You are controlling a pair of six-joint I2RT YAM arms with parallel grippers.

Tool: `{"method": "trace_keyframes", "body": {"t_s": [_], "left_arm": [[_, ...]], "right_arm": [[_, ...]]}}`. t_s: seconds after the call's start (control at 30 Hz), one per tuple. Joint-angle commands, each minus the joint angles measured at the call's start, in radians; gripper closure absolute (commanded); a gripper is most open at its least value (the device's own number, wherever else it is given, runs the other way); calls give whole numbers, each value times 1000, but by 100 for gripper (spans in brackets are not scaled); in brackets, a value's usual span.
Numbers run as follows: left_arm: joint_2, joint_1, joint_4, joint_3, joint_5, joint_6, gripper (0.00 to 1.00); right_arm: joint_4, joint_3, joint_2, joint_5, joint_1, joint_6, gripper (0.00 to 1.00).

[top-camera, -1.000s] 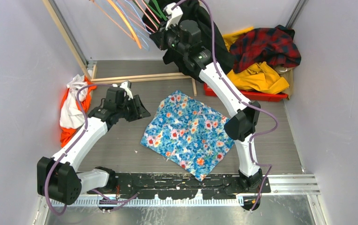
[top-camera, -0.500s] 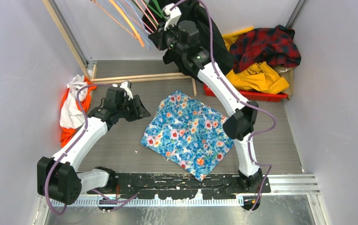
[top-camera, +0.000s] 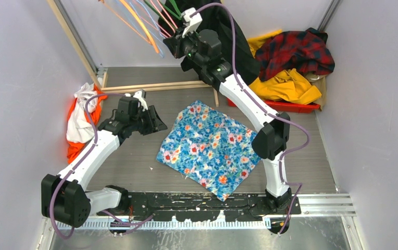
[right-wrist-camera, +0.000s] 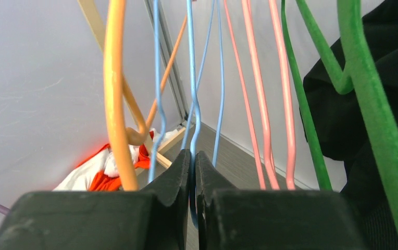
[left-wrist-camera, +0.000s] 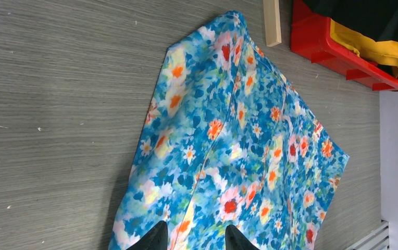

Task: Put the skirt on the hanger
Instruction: Pick up the hanger from the clothesline.

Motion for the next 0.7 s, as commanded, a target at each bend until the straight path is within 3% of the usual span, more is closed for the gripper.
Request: {"method": "trace_keyframes", "body": {"t_s": [0.0, 0.43, 0.67], "left_arm": [[-17, 9, 30, 14, 16, 12, 56], [-33, 10, 24, 12, 16, 9, 56], [-44, 10, 16, 13, 12, 9, 56]], "right_arm": [[199, -27, -126, 42, 12, 15, 99], [352, -202, -251, 136, 30, 4, 99], [311, -316, -351, 165, 30, -23, 99]]}}
